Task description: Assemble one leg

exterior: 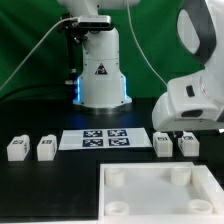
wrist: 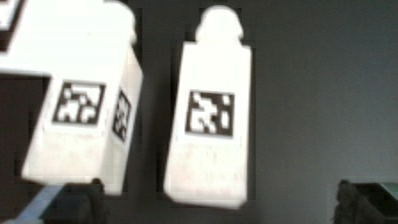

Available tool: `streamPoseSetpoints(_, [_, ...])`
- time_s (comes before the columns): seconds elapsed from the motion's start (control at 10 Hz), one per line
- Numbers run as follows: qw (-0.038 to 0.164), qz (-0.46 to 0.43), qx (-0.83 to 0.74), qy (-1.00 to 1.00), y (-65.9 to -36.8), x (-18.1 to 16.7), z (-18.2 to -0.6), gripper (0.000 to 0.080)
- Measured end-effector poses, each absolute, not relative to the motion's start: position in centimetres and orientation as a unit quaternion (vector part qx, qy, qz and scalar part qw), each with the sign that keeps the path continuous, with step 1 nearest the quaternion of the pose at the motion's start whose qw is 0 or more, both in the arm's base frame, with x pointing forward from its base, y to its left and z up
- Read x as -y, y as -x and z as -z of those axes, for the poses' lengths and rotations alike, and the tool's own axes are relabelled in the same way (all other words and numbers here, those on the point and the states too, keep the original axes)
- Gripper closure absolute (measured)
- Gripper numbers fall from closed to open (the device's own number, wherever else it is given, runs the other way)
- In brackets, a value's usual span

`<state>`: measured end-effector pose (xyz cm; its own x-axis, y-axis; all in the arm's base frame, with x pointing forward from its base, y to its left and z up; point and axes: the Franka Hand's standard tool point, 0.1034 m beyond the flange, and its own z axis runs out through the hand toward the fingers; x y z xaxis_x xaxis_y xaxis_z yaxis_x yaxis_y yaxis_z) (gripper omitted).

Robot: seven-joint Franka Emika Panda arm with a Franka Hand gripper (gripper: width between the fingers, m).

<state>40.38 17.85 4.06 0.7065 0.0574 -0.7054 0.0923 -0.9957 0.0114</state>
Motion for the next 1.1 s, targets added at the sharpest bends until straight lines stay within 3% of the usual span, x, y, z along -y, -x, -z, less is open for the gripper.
streamPoseSetpoints(0.1, [0.029, 0.424, -0.041, -0.904, -40.1, -17.6, -4.1, 0.0151])
streamPoseSetpoints(0.3, [0.027, 0.416, -0.041, -0.908, -40.5, -17.8, -3.6, 0.0151])
streamPoseSetpoints(0.6, [0.044, 0.429, -0.025, -0.902, -38.8, -18.8, -2.2, 0.0151])
streamPoseSetpoints(1.1, [0.043, 0.427, -0.032, -0.903, -38.2, -18.8, -0.8, 0.0151])
